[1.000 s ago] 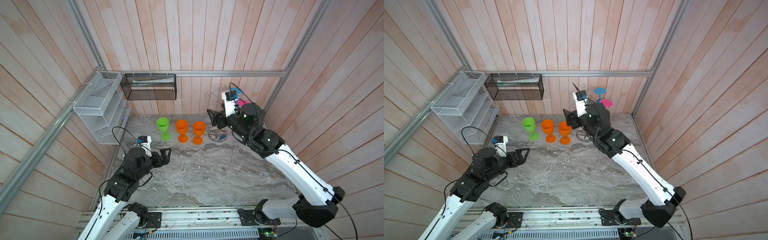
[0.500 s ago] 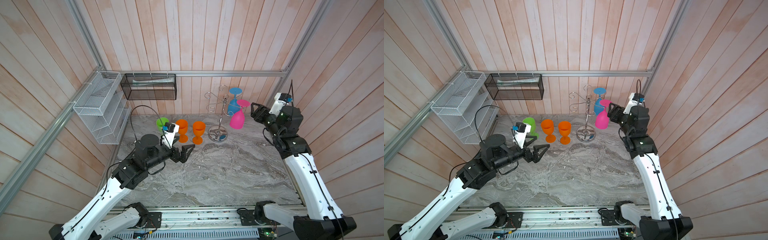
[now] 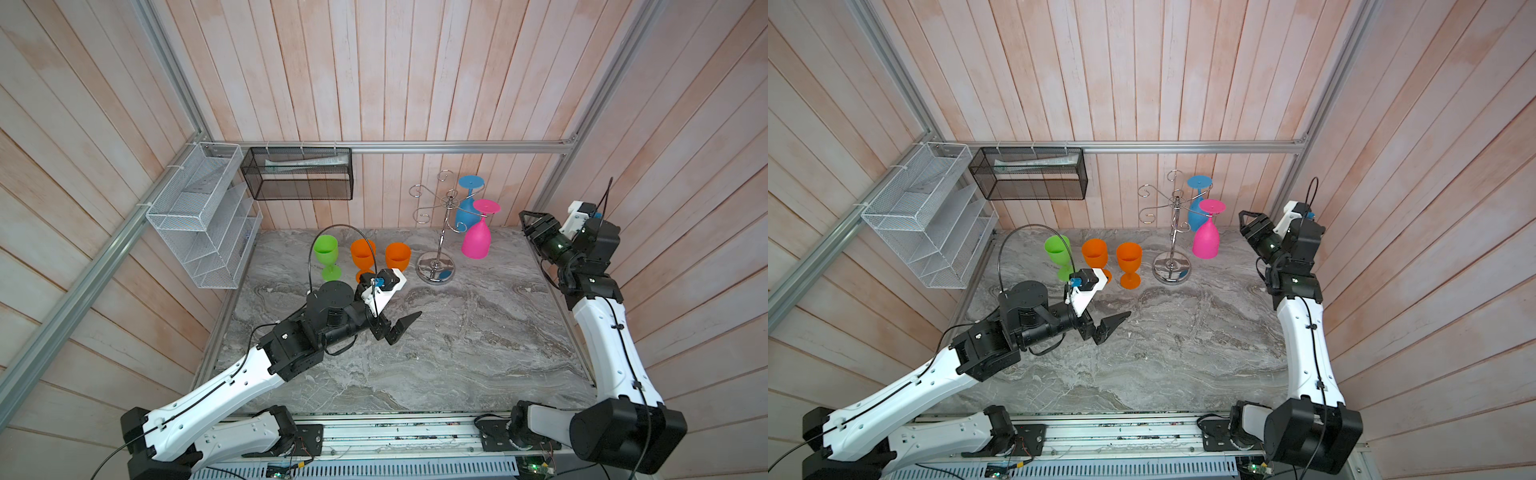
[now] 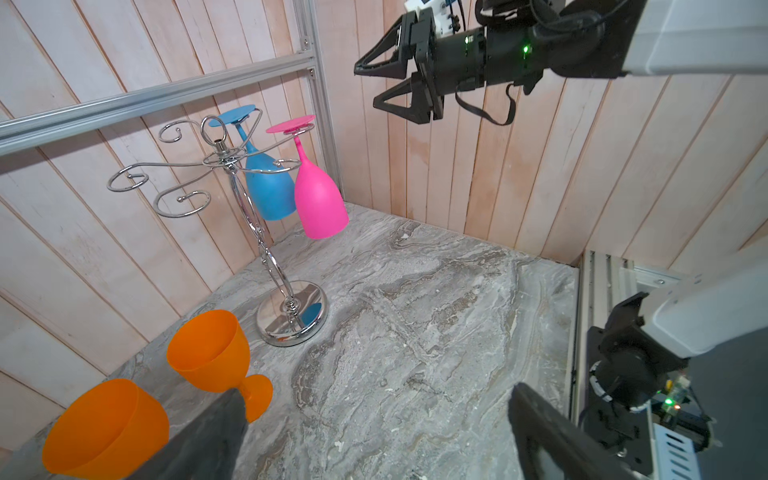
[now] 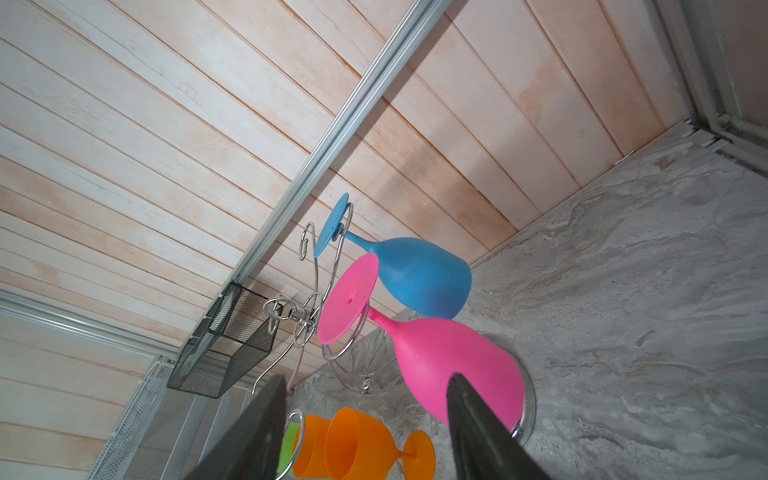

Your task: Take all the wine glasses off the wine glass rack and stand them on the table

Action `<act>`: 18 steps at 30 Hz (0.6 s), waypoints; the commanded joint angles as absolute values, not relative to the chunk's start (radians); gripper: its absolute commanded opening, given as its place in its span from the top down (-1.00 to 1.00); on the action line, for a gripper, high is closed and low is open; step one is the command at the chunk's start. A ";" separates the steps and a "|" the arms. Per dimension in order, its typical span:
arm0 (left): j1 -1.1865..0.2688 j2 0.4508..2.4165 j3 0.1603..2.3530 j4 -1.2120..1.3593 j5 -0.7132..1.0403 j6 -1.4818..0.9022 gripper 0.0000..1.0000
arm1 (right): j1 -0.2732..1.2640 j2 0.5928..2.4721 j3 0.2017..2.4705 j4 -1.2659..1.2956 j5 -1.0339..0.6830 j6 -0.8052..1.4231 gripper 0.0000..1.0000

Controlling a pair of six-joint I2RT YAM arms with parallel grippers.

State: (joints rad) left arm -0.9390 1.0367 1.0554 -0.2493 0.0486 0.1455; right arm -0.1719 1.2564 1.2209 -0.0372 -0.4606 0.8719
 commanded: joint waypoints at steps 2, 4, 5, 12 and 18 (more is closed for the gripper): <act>-0.946 1.004 0.969 -0.118 -0.020 0.210 -1.00 | -0.182 1.291 1.213 0.052 -0.539 0.955 -0.19; -0.946 0.994 0.936 -0.085 -0.054 0.211 -1.00 | -0.182 1.307 1.214 0.069 -0.549 0.972 -0.17; -0.946 0.992 0.921 -0.069 -0.068 0.208 -1.00 | -0.182 1.318 1.219 0.074 -0.555 0.980 -0.15; -0.946 0.989 0.864 -0.010 -0.074 0.199 -1.00 | -0.180 1.397 1.257 0.092 -0.588 1.006 -0.08; -0.946 0.947 0.814 0.043 -0.124 0.209 -1.00 | -0.172 1.483 1.324 0.095 -0.618 1.007 0.05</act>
State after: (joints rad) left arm -0.9428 0.9806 0.8398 -0.0200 -0.0902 0.1921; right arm -0.1753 1.4620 1.2720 0.0547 -0.5865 1.0012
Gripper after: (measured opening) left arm 0.999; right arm 0.486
